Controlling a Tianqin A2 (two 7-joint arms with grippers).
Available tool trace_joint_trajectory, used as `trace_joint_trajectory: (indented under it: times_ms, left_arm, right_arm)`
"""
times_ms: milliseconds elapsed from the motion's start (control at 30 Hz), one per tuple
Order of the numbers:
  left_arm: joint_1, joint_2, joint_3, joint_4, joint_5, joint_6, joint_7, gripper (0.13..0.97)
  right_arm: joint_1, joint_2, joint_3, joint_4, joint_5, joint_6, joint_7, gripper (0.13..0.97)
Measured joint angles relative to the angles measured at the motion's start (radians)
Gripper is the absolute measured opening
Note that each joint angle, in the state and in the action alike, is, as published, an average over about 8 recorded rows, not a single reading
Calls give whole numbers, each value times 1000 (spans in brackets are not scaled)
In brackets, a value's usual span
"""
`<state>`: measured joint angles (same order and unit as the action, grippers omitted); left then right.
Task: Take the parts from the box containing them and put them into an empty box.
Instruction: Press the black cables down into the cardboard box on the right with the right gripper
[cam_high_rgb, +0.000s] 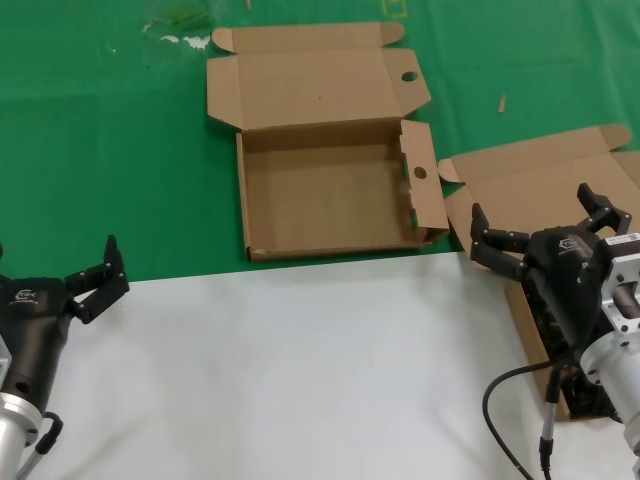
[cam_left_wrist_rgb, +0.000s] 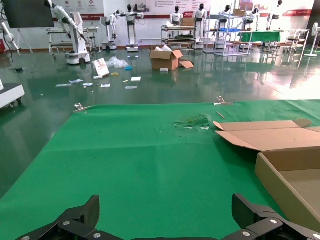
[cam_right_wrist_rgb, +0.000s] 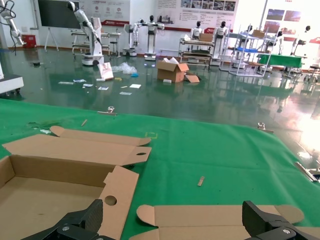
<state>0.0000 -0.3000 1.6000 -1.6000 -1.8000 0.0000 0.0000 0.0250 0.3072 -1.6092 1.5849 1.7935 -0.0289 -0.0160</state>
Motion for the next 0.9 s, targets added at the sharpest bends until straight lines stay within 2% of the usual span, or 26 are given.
trace_joint_trajectory:
  times_ms: [167,333,500,633,767,900]
  left_arm:
    - [0,0,0,0,0,0,0,931]
    - [0,0,0,0,0,0,0,868]
    - [0,0,0,0,0,0,0,809]
    - [0,0,0,0,0,0,0,725]
    - [0,0,0,0,0,0,0,663]
    - [0,0,0,0,0,0,0,554]
  right_arm:
    - [-18,9,-3,25,3,20,0,966]
    - [-34,84,-54,68,54,73,-8,966]
    - [-34,262,-149,123,143,98,-32,966]
    - [-39,441,-190,178,141,50,-5,966]
    - [-54,618,-190,225,93,-38,51,966]
    - [-72,756,-149,243,71,-160,45,966]
